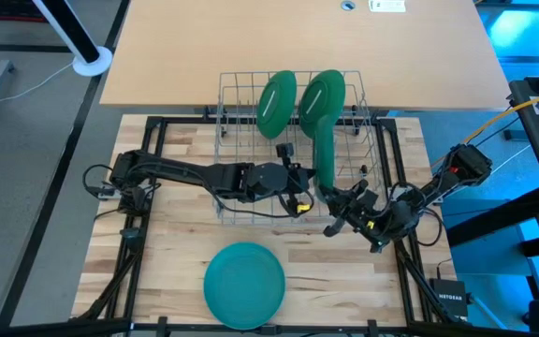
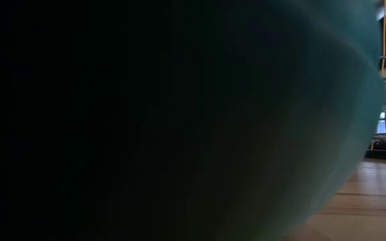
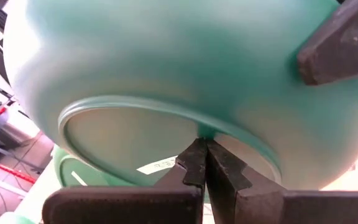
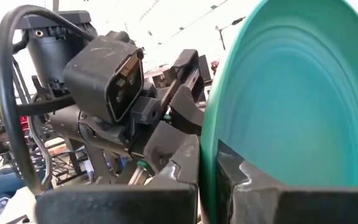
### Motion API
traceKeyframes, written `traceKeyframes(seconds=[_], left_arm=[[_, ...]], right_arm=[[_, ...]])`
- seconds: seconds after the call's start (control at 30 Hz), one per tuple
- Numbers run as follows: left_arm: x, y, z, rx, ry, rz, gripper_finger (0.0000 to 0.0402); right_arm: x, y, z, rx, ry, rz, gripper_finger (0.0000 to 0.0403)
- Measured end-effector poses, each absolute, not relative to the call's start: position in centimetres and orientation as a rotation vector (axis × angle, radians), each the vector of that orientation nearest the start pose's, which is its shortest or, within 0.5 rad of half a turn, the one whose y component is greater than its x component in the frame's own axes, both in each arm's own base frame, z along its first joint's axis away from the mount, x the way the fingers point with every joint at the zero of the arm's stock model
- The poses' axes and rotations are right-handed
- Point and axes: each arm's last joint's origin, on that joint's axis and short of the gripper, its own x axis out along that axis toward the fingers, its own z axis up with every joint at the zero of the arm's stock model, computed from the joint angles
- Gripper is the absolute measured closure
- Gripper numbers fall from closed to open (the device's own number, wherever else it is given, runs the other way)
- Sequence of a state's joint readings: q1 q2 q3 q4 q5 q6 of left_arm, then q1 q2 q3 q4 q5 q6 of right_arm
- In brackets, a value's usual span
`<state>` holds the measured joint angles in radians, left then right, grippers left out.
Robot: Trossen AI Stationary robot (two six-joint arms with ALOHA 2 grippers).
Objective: Sort dishes
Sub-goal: Put the green plate in the dish rack
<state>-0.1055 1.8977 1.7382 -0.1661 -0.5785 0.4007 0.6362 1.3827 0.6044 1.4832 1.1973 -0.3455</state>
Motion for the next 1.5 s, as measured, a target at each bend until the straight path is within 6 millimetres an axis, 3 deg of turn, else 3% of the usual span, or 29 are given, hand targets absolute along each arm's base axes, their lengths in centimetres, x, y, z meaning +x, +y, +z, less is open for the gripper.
traceKeyframes(seconds=[0.4, 0.7, 1.03, 1.5], left_arm=[[44.3, -3.1, 34.4, 0.496, 0.404, 0.396, 0.0401], [44.2, -3.5, 34.3, 0.483, 0.408, 0.387, 0.0401], [44.2, -3.5, 34.2, 0.484, 0.419, 0.386, 0.0401], [44.2, -3.5, 34.2, 0.484, 0.417, 0.386, 0.0401]], right_arm=[[21.1, 13.3, 28.2, 0.258, -0.302, -0.589, 0.0391], [20.4, 12.8, 25.5, 0.346, -0.290, -0.577, 0.0391], [20.4, 12.7, 25.4, 0.341, -0.283, -0.593, 0.0390], [20.3, 12.6, 25.2, 0.328, -0.248, -0.669, 0.0340]])
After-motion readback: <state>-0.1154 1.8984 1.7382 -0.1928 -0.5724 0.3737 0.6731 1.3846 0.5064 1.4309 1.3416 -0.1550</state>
